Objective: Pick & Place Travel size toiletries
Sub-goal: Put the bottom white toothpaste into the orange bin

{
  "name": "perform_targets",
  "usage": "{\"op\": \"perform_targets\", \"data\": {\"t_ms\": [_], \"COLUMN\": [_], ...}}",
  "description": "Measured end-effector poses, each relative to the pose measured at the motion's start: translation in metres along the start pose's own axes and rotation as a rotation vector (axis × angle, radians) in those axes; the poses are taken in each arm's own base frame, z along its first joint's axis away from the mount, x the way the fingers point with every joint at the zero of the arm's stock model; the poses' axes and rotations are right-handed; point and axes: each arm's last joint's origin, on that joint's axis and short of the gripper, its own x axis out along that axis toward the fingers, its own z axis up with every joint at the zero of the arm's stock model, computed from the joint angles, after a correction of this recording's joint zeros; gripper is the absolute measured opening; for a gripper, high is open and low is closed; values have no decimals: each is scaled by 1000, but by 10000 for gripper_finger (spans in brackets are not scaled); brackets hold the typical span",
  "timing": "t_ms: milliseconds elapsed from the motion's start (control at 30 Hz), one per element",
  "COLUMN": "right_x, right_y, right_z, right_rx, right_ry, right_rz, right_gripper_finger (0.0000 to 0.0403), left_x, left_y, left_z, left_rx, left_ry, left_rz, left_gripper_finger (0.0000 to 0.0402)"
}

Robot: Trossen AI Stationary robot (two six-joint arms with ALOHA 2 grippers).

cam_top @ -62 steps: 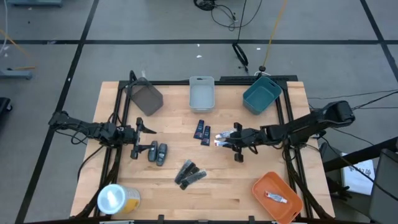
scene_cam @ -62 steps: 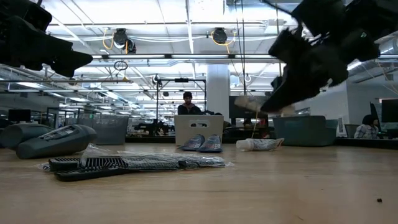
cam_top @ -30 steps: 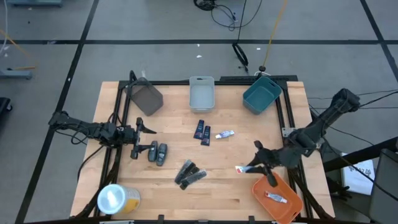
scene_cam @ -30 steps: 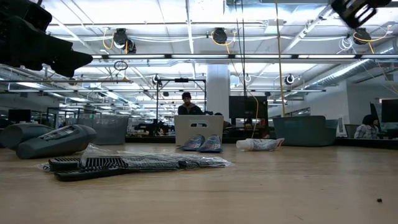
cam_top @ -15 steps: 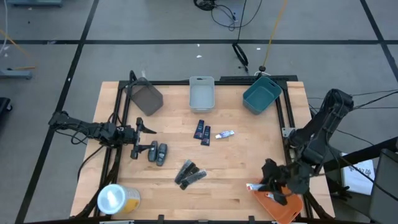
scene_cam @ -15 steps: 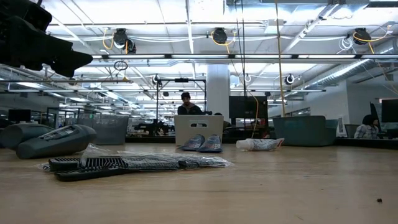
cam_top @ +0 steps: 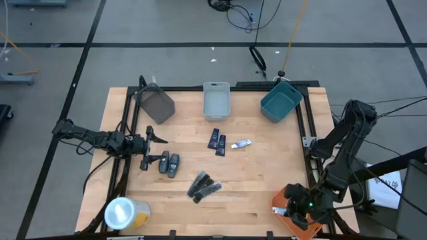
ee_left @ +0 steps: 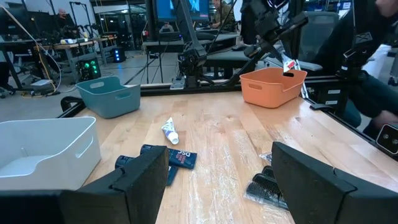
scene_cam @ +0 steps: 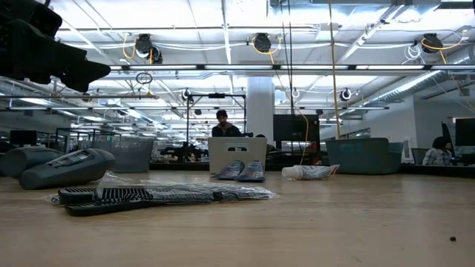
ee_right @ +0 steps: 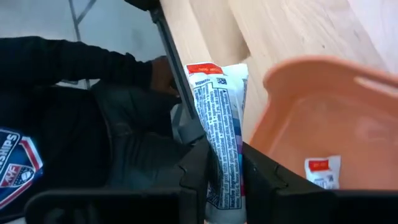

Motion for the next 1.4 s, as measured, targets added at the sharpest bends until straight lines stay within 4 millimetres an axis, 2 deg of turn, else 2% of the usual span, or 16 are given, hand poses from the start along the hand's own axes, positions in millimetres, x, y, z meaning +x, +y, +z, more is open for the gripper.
{"op": "perform_targets", "data": {"t_ms": [333,800,1100,1400], "right_x": [3,23,31,39], "right_y": [-1,-18,-34,-57], "right_z": [-11,-17,-21,-26], "right_rx": [70,56,76,133], "right_ry": [15,11,68,136], "right_rz": [-16,-231,-412,-505], "right_gripper_finger": [56,56,56,56], "left_x": [0,0,0,0], "left_y": [0,0,0,0], "left_z": [0,0,0,0], "left_rx": [0,0,0,0], "left_ry": [0,0,0,0], "left_rz": [0,0,0,0], "left_gripper_finger": [282,282,282,282]}}
